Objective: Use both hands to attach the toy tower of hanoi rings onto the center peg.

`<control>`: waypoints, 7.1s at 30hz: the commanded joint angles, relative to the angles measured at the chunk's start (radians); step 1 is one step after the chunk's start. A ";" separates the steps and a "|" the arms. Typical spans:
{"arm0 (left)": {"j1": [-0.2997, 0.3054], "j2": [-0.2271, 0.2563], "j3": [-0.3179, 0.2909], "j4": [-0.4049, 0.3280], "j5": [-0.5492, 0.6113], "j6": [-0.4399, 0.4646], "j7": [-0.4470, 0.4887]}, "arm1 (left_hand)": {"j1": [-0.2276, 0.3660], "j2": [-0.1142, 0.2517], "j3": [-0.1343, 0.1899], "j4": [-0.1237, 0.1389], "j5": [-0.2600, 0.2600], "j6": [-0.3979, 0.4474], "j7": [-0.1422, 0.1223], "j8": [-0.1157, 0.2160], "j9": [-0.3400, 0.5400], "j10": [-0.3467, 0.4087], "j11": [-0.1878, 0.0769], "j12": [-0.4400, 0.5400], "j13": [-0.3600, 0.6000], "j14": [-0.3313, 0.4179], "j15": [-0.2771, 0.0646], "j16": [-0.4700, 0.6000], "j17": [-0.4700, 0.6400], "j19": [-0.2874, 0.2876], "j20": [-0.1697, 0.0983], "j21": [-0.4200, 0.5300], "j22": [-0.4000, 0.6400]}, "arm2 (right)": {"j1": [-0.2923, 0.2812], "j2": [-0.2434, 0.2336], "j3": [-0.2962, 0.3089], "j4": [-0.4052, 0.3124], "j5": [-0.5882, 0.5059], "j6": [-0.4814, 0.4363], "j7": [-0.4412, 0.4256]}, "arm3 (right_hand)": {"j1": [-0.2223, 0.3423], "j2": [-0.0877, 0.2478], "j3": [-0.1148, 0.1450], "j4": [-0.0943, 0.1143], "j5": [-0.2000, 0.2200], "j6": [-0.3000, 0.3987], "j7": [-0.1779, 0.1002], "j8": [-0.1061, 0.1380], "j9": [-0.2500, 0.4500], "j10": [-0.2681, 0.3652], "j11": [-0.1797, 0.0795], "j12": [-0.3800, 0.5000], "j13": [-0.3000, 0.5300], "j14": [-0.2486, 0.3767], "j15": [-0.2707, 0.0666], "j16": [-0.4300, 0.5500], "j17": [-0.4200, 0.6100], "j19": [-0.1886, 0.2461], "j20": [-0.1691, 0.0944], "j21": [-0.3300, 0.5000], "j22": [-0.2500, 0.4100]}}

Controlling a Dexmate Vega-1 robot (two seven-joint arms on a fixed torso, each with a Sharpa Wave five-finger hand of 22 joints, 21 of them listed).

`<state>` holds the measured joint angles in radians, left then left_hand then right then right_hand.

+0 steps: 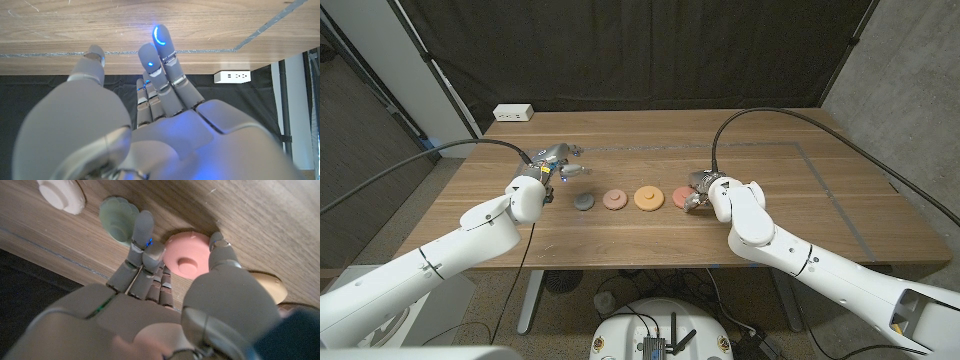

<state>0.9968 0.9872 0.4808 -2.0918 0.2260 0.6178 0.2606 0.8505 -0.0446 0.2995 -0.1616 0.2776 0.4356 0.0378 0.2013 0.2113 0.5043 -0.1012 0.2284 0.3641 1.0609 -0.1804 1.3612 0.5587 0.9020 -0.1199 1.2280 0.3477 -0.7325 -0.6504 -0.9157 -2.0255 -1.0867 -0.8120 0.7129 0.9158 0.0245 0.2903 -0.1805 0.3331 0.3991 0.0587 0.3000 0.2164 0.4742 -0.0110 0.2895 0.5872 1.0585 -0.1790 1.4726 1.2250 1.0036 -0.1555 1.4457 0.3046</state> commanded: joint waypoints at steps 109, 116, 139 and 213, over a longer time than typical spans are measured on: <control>0.157 0.029 -0.134 0.075 -0.054 -0.170 0.131 | -0.004 0.004 0.010 0.001 -0.001 0.028 -0.009 0.004 0.005 0.030 0.005 -0.004 0.007 0.006 -0.037 0.043 0.020 -0.027 -0.089 0.105 -0.051 | 0.083 0.080 -0.012 -0.014 0.044 0.237 -0.001 | -0.036 0.047 0.099 0.019 0.057 0.165 -0.113 -0.011 0.002 0.184 -0.130 -0.016 0.018 0.087 -0.039 0.066 0.007 0.045 -0.064 0.034 -0.024; 0.155 0.025 -0.132 0.081 -0.054 -0.174 0.130 | -0.005 0.005 0.013 0.001 -0.001 0.026 -0.006 0.002 0.005 0.029 0.006 -0.005 0.008 0.000 -0.037 0.039 0.016 -0.033 -0.089 0.115 -0.056 | 0.096 0.090 -0.027 -0.001 0.041 0.241 0.001 | -0.038 0.046 0.103 0.019 0.059 0.167 -0.113 -0.012 0.002 0.183 -0.130 -0.018 0.019 0.088 -0.038 0.067 0.007 0.045 -0.064 0.035 -0.025; 0.151 0.016 -0.132 0.079 -0.051 -0.173 0.130 | -0.009 0.006 0.021 0.001 -0.002 0.029 -0.004 0.001 0.005 0.036 0.008 -0.006 0.010 -0.002 -0.037 0.042 0.021 -0.045 -0.089 0.152 -0.078 | 0.115 0.107 -0.053 0.049 0.048 0.229 -0.002 | -0.044 0.043 0.116 0.019 0.064 0.170 -0.115 -0.018 0.003 0.190 -0.134 -0.022 0.026 0.090 -0.038 0.069 0.007 0.046 -0.064 0.040 -0.028; 0.164 -0.002 -0.136 0.067 -0.040 -0.174 0.153 | -0.003 0.009 0.037 -0.001 0.000 0.043 -0.007 0.004 0.006 0.050 0.003 -0.005 0.012 0.001 -0.037 0.044 0.018 -0.060 -0.089 0.204 -0.113 | 0.166 0.110 -0.117 0.085 -0.028 0.210 0.116 | -0.151 -0.106 0.131 0.021 0.016 -0.102 -0.041 -0.113 0.007 -0.115 -0.012 -0.116 0.006 -0.042 -0.037 0.004 -0.010 -0.036 -0.063 0.025 -0.060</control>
<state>1.1540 0.9881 0.3504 -2.0219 0.1863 0.4435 0.4071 0.8411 -0.0431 0.3285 -0.1656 0.2776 0.4695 0.0288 0.2013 0.2165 0.5432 -0.0982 0.2244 0.3734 1.0610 -0.1805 1.4007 0.5743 0.8449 -0.1057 1.4255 0.2326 -0.5707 -0.5446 -1.0300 -1.9419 -1.0835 -0.6107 0.7928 0.7674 -0.0698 0.4181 -0.1595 0.3552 0.3115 0.0155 0.1895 0.2238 0.3739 -0.0259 0.1732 0.5942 1.0274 -0.1670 1.4862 1.2173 0.9784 -0.1472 1.4715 0.2418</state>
